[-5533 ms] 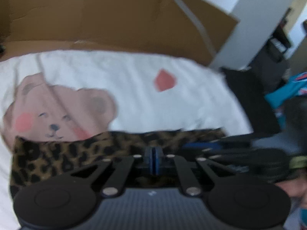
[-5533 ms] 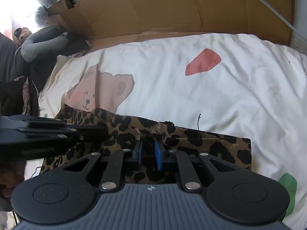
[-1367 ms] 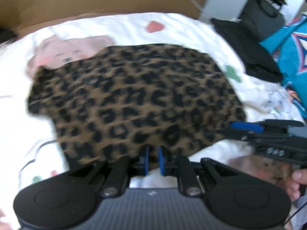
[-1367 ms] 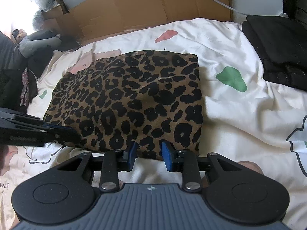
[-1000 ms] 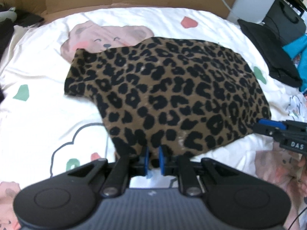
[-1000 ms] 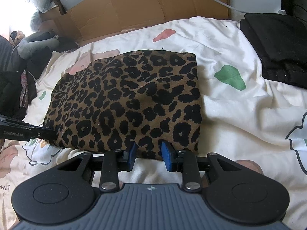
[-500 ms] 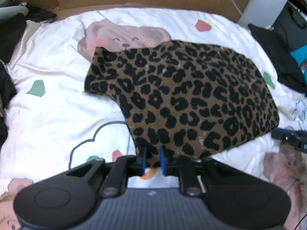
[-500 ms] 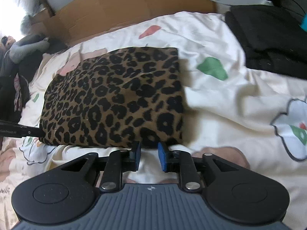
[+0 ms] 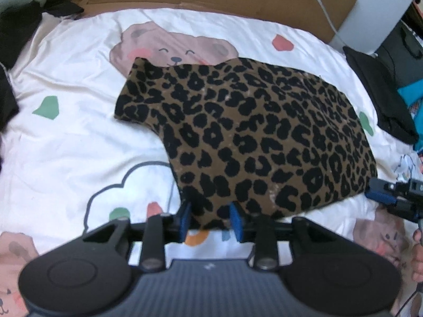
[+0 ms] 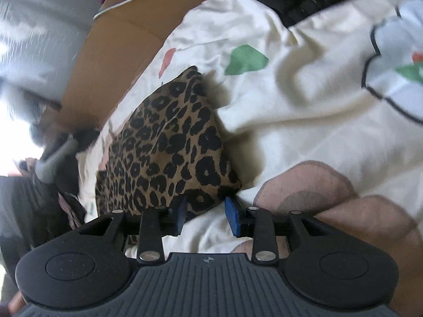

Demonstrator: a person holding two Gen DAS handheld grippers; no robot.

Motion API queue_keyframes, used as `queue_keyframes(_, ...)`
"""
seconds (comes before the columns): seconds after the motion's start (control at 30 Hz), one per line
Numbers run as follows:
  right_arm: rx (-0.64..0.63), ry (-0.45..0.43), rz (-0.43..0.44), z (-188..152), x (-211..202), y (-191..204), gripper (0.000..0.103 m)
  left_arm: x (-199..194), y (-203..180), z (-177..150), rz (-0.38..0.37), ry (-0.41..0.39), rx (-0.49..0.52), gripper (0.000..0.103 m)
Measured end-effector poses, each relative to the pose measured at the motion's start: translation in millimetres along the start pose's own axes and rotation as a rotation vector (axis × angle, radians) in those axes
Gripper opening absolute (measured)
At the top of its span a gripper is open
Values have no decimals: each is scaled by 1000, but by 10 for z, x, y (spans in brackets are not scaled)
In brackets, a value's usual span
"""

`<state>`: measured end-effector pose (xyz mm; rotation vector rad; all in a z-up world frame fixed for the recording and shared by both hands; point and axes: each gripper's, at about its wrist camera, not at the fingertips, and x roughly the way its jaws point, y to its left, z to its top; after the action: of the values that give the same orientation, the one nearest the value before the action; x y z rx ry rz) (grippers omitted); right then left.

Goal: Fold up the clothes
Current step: 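Open both grippers and release the flattened skirt, then close both grippers on the skirt's edge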

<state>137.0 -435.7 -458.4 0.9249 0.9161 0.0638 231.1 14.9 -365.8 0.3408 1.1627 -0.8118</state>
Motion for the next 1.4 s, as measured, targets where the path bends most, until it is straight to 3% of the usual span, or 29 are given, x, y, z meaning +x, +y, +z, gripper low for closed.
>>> queue_keyframes(0.27, 185, -42, 64, -32, 22, -185, 38, 56, 28, -20, 3, 5, -5, 38)
queue_keyframes(0.3, 206, -48, 68, -33, 23, -203, 35, 58, 35, -21, 4, 7, -4, 38)
queue_keyframes(0.33, 216, -51, 69, -33, 22, -211, 22, 58, 42, -21, 3, 8, -5, 38)
queue_keyframes(0.43, 199, -53, 74, -42, -11, -202, 15, 54, 61, -20, -1, 5, -19, 38)
queue_keyframes(0.6, 236, -44, 111, -32, 33, -233, 18, 33, 106, -19, -38, -20, -58, 39)
queue_keyframes(0.73, 277, -32, 137, -8, 119, -259, 38, 41, 132, -13, -54, -28, -66, 39)
queue_keyframes(0.87, 287, -27, 153, 21, 157, -250, 37, 42, 167, -14, -63, -39, -78, 40)
queue_keyframes(0.93, 262, -32, 150, 42, 129, -213, 16, 43, 185, -17, -73, -44, -77, 42)
queue_keyframes(1.0, 236, -37, 147, 63, 102, -175, 14, 58, 197, -25, -86, -44, -73, 45)
queue_keyframes(1.13, 191, -49, 150, 99, 52, -90, 14, 101, 198, -57, -95, -56, -41, 49)
queue_keyframes(1.3, 210, -9, 156, 50, 143, -88, 27, 145, 231, -43, -125, -88, -30, 53)
queue_keyframes(1.4, 234, 23, 163, 1, 224, -111, 28, 211, 265, -40, -127, -76, -23, 53)
